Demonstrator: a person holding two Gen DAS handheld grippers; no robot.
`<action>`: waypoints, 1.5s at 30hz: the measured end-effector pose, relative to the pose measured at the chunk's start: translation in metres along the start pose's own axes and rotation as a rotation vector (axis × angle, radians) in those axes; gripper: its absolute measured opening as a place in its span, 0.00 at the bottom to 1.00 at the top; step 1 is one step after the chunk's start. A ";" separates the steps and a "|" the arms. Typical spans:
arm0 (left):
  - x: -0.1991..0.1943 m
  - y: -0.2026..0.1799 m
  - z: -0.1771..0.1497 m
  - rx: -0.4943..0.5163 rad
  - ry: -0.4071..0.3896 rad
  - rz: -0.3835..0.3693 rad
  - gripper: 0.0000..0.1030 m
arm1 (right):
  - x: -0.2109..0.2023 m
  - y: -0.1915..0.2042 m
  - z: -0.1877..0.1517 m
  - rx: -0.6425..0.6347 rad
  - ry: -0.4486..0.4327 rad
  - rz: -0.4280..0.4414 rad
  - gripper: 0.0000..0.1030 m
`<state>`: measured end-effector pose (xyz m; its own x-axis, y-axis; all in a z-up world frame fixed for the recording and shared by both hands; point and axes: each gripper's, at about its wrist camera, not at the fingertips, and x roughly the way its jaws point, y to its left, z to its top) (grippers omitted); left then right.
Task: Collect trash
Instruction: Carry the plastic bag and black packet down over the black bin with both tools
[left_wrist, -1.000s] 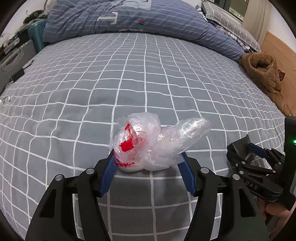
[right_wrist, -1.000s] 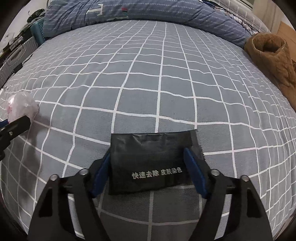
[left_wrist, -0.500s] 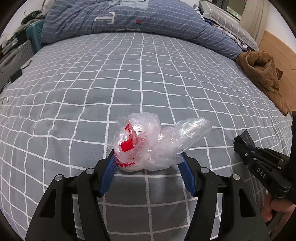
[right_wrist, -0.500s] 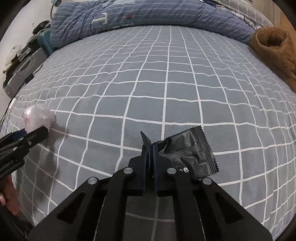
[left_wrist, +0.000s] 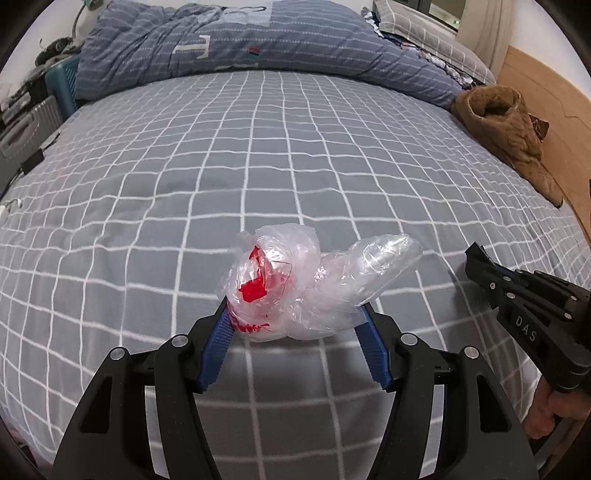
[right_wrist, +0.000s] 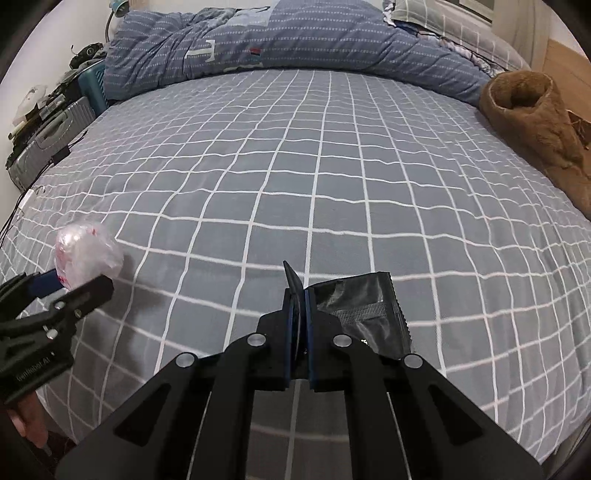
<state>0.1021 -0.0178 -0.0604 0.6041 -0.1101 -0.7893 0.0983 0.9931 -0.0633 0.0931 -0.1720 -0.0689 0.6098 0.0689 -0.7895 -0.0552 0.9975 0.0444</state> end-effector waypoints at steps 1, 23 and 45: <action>-0.002 -0.002 -0.002 0.000 -0.001 0.000 0.59 | -0.005 0.000 -0.003 0.000 -0.004 -0.003 0.05; -0.058 -0.021 -0.051 0.026 -0.021 -0.009 0.59 | -0.080 0.007 -0.045 0.015 -0.057 -0.027 0.05; -0.122 -0.024 -0.130 0.014 -0.013 -0.006 0.59 | -0.151 0.038 -0.113 -0.009 -0.074 0.000 0.05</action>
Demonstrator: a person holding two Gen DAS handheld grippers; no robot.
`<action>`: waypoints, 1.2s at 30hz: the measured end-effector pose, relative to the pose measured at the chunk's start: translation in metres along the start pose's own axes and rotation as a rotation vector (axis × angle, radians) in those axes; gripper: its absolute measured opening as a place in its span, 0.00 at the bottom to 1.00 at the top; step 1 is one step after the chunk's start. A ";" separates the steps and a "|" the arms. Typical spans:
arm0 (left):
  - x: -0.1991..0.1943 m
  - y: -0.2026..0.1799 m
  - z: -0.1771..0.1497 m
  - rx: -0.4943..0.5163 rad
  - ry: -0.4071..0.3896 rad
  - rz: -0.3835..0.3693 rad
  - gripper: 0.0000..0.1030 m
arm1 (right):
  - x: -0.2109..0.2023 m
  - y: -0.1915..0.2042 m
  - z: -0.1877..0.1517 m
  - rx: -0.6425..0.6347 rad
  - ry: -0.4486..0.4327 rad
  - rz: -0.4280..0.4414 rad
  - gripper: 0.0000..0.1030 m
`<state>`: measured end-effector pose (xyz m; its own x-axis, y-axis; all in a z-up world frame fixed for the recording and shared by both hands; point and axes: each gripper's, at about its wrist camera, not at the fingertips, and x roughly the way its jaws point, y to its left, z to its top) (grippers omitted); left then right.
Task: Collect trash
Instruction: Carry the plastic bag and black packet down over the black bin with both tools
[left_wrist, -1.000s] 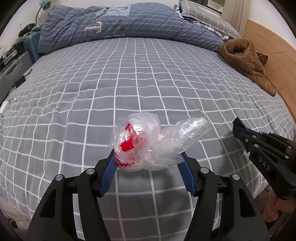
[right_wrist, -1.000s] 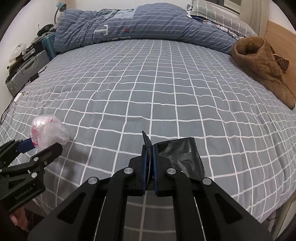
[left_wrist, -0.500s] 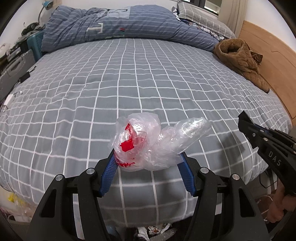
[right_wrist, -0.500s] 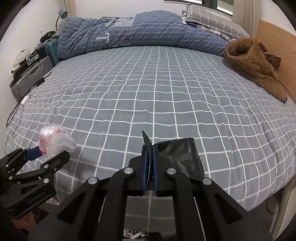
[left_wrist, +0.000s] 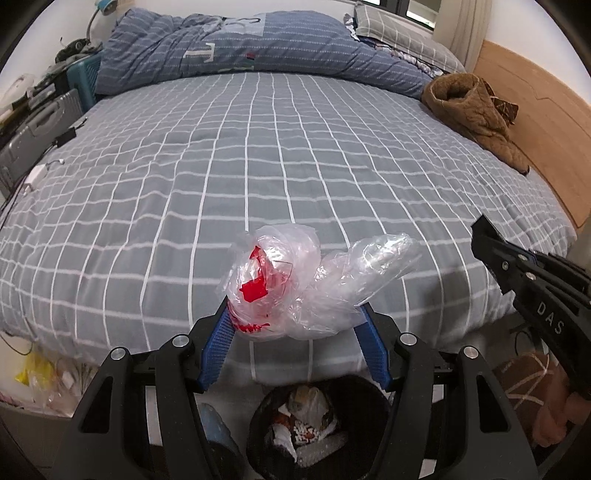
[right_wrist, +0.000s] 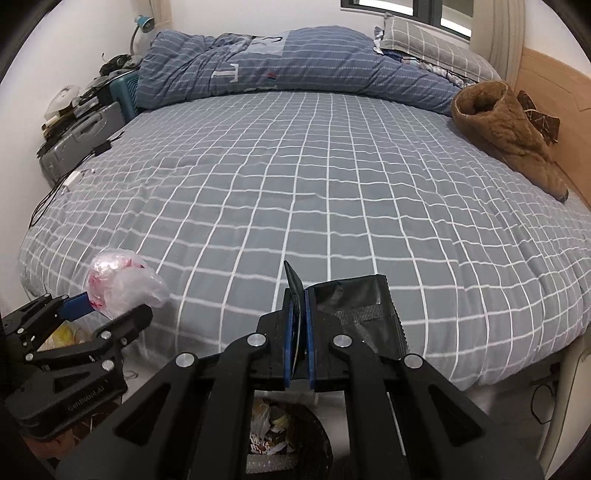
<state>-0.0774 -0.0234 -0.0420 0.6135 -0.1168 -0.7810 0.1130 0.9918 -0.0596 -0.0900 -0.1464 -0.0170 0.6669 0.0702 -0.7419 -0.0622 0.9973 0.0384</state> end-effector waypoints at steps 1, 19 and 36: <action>-0.003 -0.001 -0.004 -0.001 0.002 -0.001 0.59 | -0.003 0.001 -0.003 -0.002 -0.001 0.000 0.05; -0.067 0.012 -0.071 -0.051 0.014 0.037 0.59 | -0.075 0.021 -0.077 0.006 0.041 0.080 0.05; -0.046 0.020 -0.117 -0.093 0.129 0.041 0.59 | -0.069 0.028 -0.121 0.044 0.145 0.136 0.05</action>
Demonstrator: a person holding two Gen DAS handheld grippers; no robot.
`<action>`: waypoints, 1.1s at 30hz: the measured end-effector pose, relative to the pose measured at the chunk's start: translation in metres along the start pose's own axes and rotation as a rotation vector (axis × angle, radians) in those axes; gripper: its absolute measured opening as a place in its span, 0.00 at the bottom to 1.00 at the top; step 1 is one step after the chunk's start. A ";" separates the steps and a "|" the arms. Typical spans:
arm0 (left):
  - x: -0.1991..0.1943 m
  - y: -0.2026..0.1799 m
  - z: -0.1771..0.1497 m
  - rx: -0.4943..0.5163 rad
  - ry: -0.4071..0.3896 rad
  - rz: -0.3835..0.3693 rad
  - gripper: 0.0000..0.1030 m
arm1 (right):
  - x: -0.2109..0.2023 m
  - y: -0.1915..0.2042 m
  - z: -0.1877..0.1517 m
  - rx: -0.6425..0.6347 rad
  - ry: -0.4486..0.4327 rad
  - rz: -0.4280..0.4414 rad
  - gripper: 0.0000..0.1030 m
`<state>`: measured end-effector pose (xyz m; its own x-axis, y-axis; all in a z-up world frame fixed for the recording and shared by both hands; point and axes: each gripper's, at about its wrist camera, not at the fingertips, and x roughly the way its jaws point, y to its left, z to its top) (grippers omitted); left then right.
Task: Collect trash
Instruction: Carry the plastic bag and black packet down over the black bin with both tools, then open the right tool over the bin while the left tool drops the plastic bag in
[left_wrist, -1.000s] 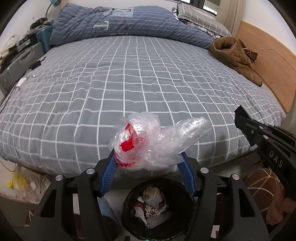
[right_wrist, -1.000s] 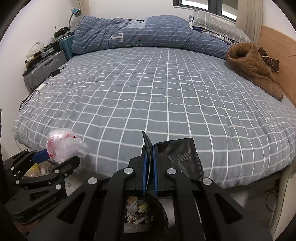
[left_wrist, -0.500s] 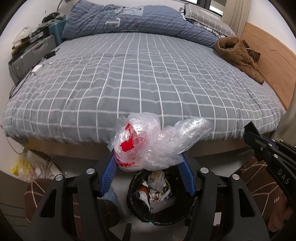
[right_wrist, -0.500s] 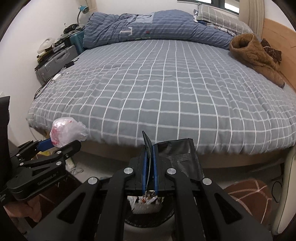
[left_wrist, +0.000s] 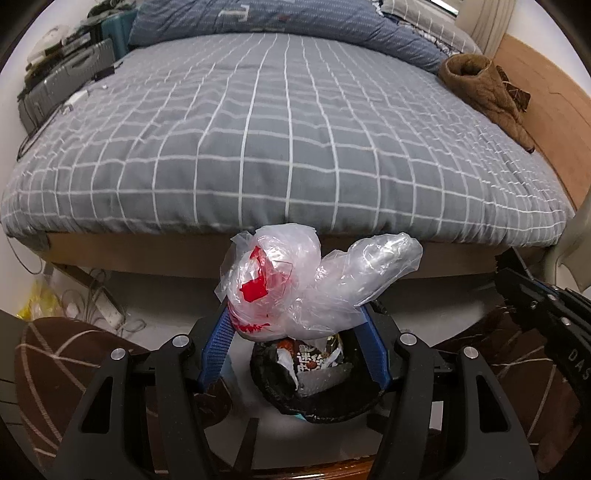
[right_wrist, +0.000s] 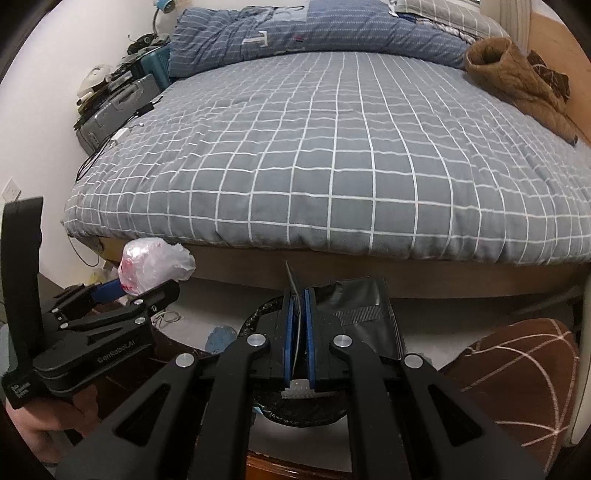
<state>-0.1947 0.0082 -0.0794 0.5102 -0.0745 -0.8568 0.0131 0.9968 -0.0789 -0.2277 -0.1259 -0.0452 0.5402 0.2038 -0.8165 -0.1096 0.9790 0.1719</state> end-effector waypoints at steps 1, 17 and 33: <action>0.005 0.000 -0.001 -0.001 0.007 0.000 0.59 | 0.003 -0.001 -0.001 0.002 0.006 0.000 0.05; 0.083 0.001 -0.010 0.005 0.133 -0.016 0.59 | 0.104 -0.004 -0.029 -0.018 0.185 -0.035 0.05; 0.139 0.019 -0.008 -0.027 0.226 0.024 0.59 | 0.175 0.008 -0.039 -0.043 0.351 -0.020 0.10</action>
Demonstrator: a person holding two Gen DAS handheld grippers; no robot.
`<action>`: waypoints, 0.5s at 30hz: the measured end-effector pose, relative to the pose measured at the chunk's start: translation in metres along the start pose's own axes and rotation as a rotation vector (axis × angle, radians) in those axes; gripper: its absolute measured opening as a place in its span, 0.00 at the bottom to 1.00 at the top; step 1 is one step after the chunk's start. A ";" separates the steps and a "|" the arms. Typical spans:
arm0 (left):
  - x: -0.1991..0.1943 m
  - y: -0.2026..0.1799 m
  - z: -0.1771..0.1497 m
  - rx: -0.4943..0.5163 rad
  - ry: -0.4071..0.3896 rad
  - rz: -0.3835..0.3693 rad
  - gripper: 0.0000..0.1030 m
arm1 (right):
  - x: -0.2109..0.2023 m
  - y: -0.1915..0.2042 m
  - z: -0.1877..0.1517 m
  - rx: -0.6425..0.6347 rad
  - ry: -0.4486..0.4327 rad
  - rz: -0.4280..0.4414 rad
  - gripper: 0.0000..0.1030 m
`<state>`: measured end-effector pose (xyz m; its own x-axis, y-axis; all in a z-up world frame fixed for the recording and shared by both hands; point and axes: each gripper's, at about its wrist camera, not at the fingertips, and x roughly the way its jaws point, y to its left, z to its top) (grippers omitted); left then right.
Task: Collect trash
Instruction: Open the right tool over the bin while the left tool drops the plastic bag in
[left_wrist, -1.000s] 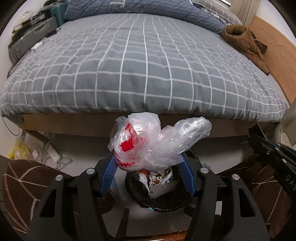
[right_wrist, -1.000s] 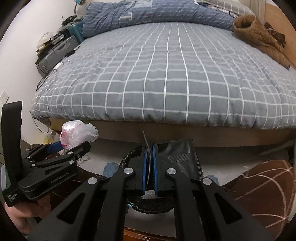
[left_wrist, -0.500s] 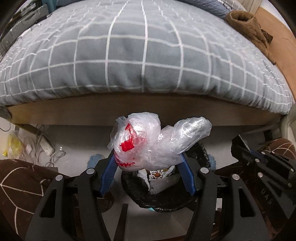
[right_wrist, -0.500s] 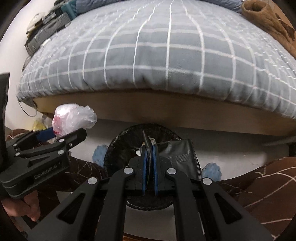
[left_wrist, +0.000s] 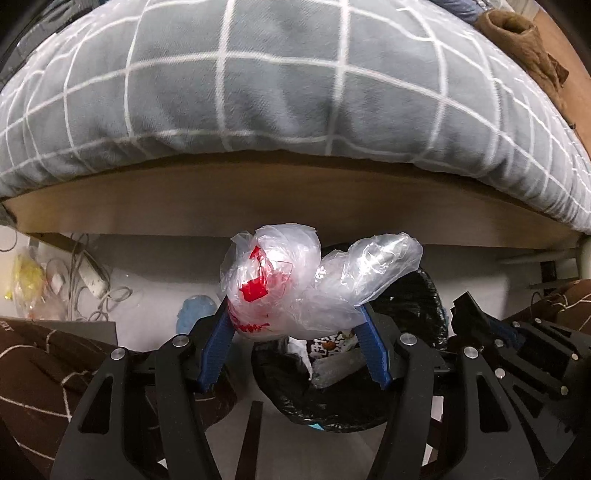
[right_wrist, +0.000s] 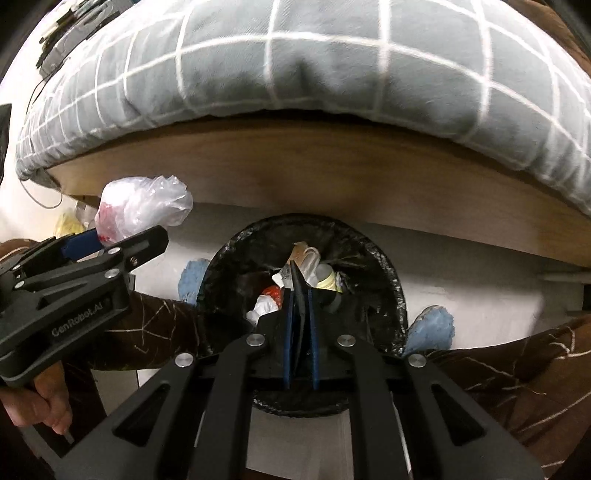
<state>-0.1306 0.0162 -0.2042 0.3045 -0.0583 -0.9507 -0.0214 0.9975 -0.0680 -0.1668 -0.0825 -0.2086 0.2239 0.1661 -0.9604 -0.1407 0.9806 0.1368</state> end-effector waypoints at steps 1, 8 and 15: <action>0.000 0.001 0.000 -0.005 0.002 -0.001 0.59 | 0.003 0.003 0.000 -0.007 0.009 0.002 0.12; -0.001 0.010 0.001 -0.032 0.001 0.008 0.59 | 0.012 0.010 0.000 -0.035 0.041 -0.008 0.37; -0.006 0.006 0.001 -0.023 -0.014 0.019 0.59 | 0.008 0.007 -0.002 -0.032 0.016 -0.043 0.60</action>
<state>-0.1312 0.0221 -0.1984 0.3174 -0.0387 -0.9475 -0.0496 0.9971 -0.0574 -0.1677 -0.0744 -0.2159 0.2153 0.1217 -0.9689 -0.1625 0.9828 0.0874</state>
